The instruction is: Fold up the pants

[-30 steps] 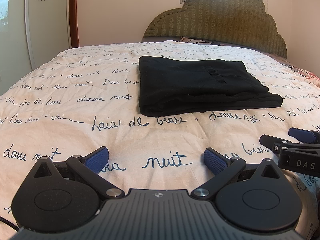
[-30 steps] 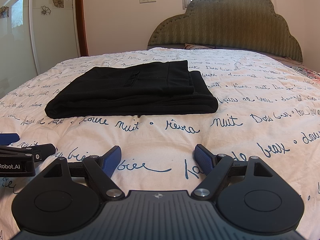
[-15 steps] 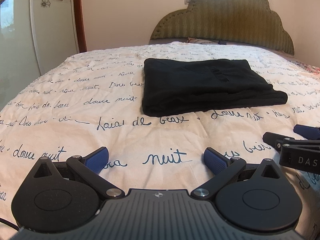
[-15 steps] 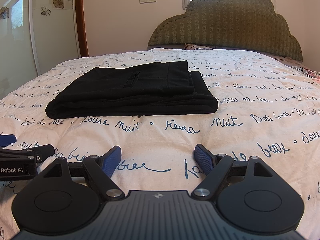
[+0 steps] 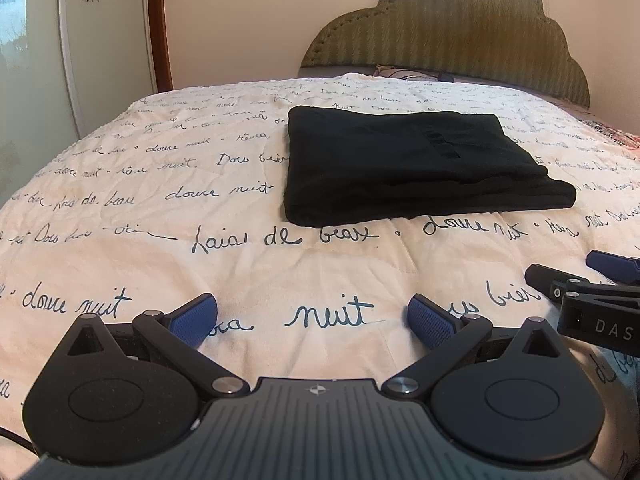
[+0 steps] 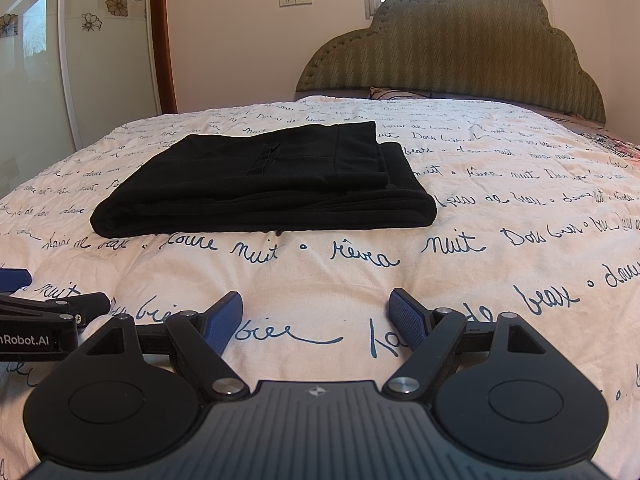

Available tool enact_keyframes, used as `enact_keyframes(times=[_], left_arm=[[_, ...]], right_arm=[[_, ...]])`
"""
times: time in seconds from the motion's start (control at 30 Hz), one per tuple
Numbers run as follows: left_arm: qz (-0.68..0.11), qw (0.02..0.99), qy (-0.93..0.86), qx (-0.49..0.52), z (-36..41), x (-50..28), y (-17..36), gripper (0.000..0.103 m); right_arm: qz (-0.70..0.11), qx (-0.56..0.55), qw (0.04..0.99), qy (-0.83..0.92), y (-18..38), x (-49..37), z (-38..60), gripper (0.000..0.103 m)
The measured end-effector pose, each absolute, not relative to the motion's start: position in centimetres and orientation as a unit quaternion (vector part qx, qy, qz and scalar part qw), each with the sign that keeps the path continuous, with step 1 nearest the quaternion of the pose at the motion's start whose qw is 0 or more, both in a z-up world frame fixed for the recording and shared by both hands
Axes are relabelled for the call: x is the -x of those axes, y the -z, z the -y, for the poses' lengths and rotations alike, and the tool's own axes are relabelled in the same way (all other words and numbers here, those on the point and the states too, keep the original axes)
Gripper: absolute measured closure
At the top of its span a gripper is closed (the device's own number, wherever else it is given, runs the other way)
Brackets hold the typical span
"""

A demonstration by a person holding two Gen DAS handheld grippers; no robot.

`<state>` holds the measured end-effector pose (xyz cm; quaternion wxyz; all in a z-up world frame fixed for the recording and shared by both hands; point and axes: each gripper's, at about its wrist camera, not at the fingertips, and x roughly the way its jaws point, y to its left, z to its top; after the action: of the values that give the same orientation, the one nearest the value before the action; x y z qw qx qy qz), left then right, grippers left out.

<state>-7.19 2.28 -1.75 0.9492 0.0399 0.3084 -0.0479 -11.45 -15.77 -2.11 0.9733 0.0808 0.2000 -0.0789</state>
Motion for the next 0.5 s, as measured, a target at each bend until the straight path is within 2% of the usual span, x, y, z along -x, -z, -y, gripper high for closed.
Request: enact_keyframes(times=[0.5], left_arm=[[-0.303,0.951,0.052,-0.028,-2.39,7.04,1.92,0.0]], right_arm=[[-0.2,-0.08,0.973,0.079,2.11,11.46,15.72,0.023]])
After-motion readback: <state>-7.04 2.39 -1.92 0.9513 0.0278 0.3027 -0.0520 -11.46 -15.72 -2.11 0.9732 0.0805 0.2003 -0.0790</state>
